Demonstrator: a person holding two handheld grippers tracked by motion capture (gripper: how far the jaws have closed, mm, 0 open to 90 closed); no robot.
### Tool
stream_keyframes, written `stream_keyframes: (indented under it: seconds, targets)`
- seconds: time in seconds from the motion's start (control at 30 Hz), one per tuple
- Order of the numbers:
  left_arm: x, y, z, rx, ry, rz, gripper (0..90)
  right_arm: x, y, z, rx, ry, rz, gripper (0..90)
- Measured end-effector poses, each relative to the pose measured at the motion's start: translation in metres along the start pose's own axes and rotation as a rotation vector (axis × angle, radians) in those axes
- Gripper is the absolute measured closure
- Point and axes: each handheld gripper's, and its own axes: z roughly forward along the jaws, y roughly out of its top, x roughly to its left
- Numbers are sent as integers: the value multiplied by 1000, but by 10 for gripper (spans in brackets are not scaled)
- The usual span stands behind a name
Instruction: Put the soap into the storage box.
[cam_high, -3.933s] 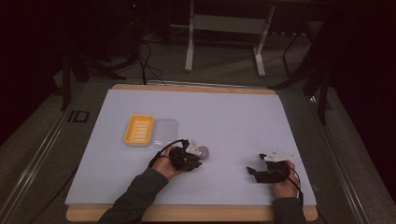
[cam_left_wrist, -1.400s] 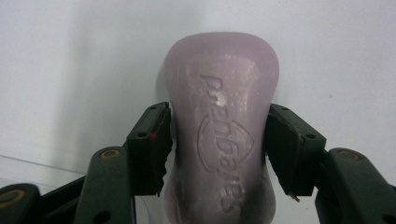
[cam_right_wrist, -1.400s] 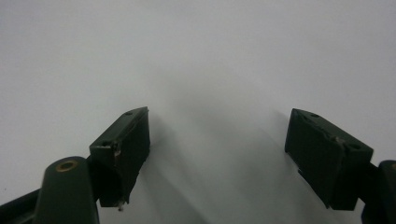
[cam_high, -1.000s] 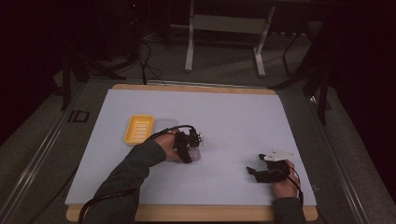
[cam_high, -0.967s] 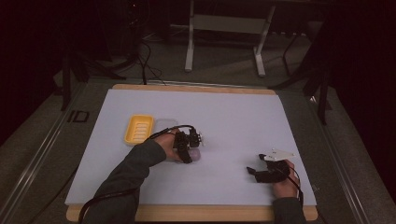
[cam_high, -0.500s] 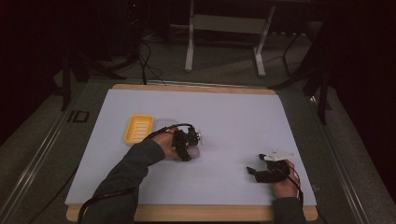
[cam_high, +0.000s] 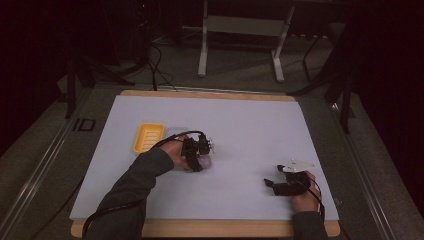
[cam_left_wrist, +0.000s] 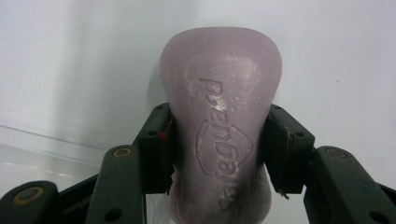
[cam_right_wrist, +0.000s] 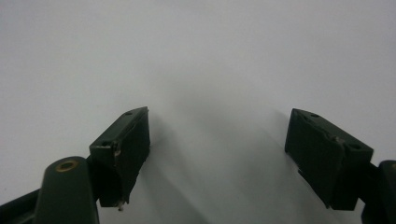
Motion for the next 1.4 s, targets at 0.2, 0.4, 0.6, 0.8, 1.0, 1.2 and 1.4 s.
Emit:
stream_keyframes:
  seconds: [0.2, 0.4, 0.6, 0.8, 1.0, 1.2, 1.4]
  targets:
    - [1, -3, -3, 10, -1, -1, 499, 0, 0, 0, 0, 0, 0, 218]
    - [4, -7, -6, 16, -2, -10, 499, 0, 0, 0, 0, 0, 0, 218]
    - [6, -11, -9, 24, -1, -15, 500, 0, 0, 0, 0, 0, 0, 218]
    - [10, -15, -14, 21, 3, -30, 499, 0, 0, 0, 0, 0, 0, 218]
    - [13, -19, -18, 26, 6, -39, 499, 0, 0, 0, 0, 0, 0, 218]
    - [16, -24, -21, 22, 8, -57, 499, 0, 0, 0, 0, 0, 0, 218]
    - [19, -28, -26, 16, 10, -74, 499, 0, 0, 0, -1, -1, -1, 218]
